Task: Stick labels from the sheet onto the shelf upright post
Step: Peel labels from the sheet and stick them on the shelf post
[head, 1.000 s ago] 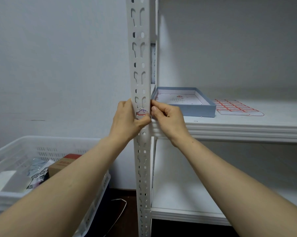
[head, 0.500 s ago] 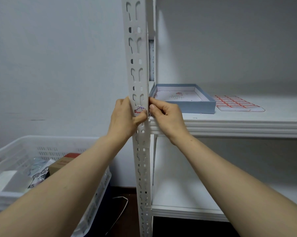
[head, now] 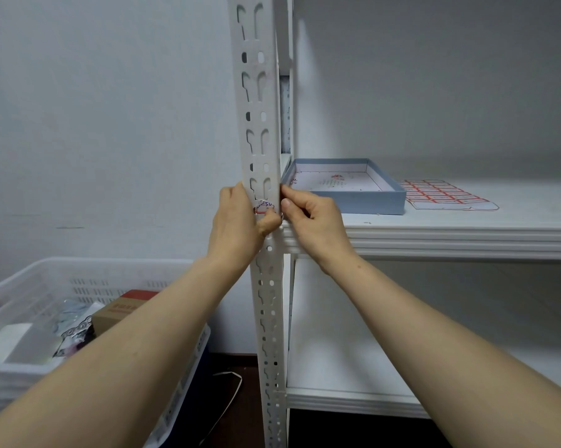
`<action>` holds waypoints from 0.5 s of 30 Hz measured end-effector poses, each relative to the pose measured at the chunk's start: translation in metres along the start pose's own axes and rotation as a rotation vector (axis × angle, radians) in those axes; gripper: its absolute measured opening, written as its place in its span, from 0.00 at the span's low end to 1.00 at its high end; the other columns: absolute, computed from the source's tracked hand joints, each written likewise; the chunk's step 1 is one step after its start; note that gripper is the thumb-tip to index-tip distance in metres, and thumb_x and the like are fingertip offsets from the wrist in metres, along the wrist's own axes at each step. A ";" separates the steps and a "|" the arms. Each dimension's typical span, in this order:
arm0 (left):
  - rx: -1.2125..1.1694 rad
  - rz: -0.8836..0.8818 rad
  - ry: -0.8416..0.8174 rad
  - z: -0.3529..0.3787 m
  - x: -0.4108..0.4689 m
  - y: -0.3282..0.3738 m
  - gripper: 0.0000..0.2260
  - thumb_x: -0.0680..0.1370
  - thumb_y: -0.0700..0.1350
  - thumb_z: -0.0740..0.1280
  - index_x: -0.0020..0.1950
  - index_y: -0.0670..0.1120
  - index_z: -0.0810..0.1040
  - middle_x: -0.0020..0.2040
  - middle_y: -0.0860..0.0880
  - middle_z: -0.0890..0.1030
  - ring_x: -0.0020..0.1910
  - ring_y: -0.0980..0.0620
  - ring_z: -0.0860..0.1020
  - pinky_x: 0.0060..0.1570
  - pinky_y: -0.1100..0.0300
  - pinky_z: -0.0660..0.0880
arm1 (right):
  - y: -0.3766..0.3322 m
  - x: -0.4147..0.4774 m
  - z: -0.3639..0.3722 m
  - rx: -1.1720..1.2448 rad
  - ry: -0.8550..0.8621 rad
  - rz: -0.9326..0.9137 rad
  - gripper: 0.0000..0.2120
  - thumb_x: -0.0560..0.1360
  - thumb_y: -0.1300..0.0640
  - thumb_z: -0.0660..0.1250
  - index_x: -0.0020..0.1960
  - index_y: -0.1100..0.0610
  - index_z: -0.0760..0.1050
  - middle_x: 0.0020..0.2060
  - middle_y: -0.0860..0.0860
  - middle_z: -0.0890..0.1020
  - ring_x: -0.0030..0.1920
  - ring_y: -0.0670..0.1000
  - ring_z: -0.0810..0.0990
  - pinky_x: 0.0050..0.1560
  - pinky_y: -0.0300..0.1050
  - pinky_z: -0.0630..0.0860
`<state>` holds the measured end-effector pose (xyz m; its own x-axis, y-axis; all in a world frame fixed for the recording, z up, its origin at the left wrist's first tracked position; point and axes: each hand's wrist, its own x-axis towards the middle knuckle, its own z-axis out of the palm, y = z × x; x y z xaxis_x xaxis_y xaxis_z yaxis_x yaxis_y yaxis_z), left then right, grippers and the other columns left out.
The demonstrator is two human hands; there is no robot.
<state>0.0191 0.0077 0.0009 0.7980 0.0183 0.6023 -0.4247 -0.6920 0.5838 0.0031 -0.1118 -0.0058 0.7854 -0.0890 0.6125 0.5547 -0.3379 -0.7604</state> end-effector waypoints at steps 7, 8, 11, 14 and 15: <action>-0.042 0.016 -0.026 -0.006 -0.004 0.001 0.08 0.74 0.45 0.65 0.50 0.47 0.68 0.48 0.49 0.68 0.46 0.51 0.67 0.39 0.62 0.60 | -0.002 -0.002 -0.001 0.030 -0.022 0.025 0.16 0.78 0.64 0.60 0.65 0.60 0.73 0.59 0.52 0.80 0.57 0.44 0.76 0.59 0.34 0.69; -0.062 0.026 -0.028 -0.007 -0.004 0.001 0.08 0.74 0.45 0.66 0.49 0.49 0.68 0.45 0.51 0.69 0.47 0.51 0.67 0.40 0.62 0.61 | -0.002 -0.002 -0.002 0.035 -0.024 0.026 0.16 0.78 0.64 0.60 0.65 0.60 0.73 0.59 0.52 0.80 0.57 0.43 0.76 0.59 0.34 0.69; -0.081 0.028 -0.016 -0.009 -0.003 0.003 0.08 0.73 0.46 0.67 0.47 0.49 0.69 0.43 0.52 0.69 0.48 0.52 0.67 0.42 0.61 0.62 | -0.001 -0.002 -0.001 0.048 -0.020 0.028 0.16 0.78 0.64 0.60 0.65 0.60 0.74 0.59 0.51 0.80 0.57 0.44 0.76 0.60 0.35 0.70; -0.033 0.001 0.011 -0.005 -0.003 0.005 0.08 0.74 0.46 0.65 0.46 0.47 0.68 0.47 0.47 0.69 0.44 0.50 0.66 0.40 0.60 0.60 | 0.000 -0.001 -0.001 0.047 -0.016 0.027 0.16 0.78 0.64 0.61 0.65 0.60 0.74 0.59 0.51 0.80 0.58 0.45 0.76 0.61 0.36 0.70; -0.022 -0.012 0.016 -0.003 -0.004 0.006 0.07 0.74 0.46 0.65 0.46 0.47 0.67 0.47 0.47 0.69 0.43 0.49 0.66 0.39 0.60 0.59 | 0.001 -0.002 -0.001 0.042 -0.010 0.031 0.16 0.78 0.64 0.61 0.65 0.60 0.74 0.59 0.51 0.80 0.58 0.45 0.77 0.61 0.37 0.70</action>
<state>0.0122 0.0060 0.0037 0.7961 0.0383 0.6040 -0.4248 -0.6754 0.6028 0.0023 -0.1132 -0.0074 0.8049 -0.0888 0.5868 0.5412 -0.2958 -0.7871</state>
